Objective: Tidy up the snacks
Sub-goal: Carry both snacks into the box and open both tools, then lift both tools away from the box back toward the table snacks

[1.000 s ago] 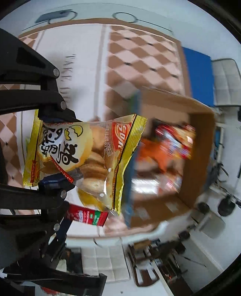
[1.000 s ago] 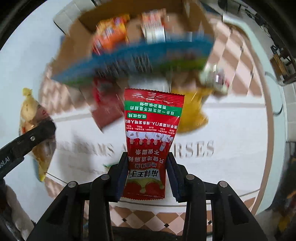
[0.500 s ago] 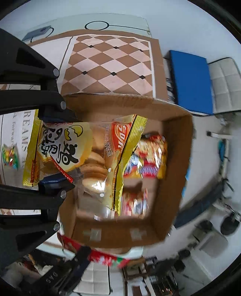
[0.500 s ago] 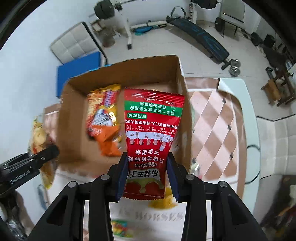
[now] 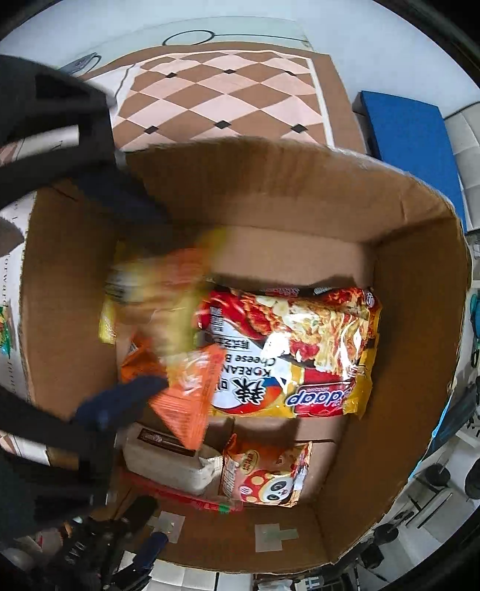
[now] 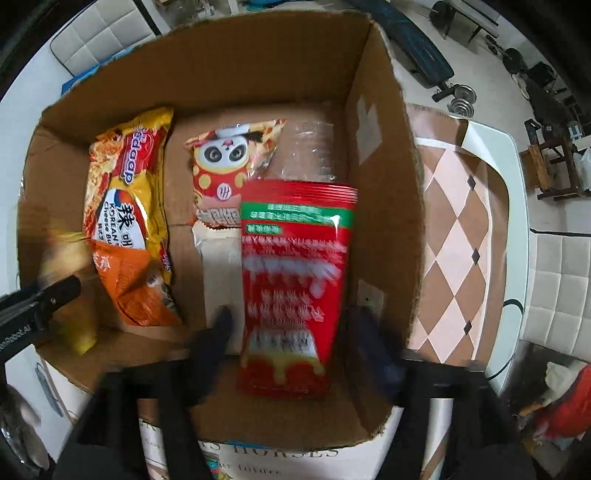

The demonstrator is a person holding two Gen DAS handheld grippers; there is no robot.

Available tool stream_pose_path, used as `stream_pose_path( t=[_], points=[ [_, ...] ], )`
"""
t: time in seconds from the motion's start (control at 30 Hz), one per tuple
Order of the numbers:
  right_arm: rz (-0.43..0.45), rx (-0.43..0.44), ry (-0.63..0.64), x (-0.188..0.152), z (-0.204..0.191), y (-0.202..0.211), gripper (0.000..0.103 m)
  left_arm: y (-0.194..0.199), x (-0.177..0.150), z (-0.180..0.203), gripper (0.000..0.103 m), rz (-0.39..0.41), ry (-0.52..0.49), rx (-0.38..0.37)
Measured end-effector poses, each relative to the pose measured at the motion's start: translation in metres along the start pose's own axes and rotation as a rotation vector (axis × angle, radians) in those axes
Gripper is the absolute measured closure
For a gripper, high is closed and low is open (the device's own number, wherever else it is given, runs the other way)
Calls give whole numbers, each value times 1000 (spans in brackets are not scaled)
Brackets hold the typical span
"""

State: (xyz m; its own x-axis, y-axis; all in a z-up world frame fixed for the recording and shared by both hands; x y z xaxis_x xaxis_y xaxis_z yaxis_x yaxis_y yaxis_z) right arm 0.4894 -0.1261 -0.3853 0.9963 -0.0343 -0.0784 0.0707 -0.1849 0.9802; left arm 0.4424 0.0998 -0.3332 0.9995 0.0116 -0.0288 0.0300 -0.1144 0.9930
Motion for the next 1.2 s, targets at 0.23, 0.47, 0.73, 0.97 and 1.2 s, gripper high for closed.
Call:
stream_pose_path(
  t=[0.23,0.47,0.73,0.97,1.2],
  points=[
    [10,-4,3,-5,-4,0,13,8,-9,8,11,25,5,-14],
    [61,24,7,-19,-3,19,8,45,-29,8,11,148,43,-35],
    [184,11,33,-49,-9,61,8,87,-65,1,11,291,75,-50],
    [294,9,56,-83,-19,103,8,116,-102,-3,11,392,79,-9],
    [390,29,87,-123,-31,144,8,149,-145,-7,11,492,77,17]
  ],
)
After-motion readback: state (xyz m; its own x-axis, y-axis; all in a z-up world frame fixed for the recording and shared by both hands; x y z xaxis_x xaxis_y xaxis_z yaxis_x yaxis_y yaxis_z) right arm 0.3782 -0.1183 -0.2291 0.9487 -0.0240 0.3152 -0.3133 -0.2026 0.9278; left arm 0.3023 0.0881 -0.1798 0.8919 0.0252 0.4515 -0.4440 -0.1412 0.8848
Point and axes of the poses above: each gripper's, at about its wrist camera, not at the fingertips, and y roughly against the way its jaws point, z to its right, x to its top, the point moved 4 cm from there along -y, roughly the way its jaws point, and after that the axes turned 9 degrees about x, right-handed, at the moved point
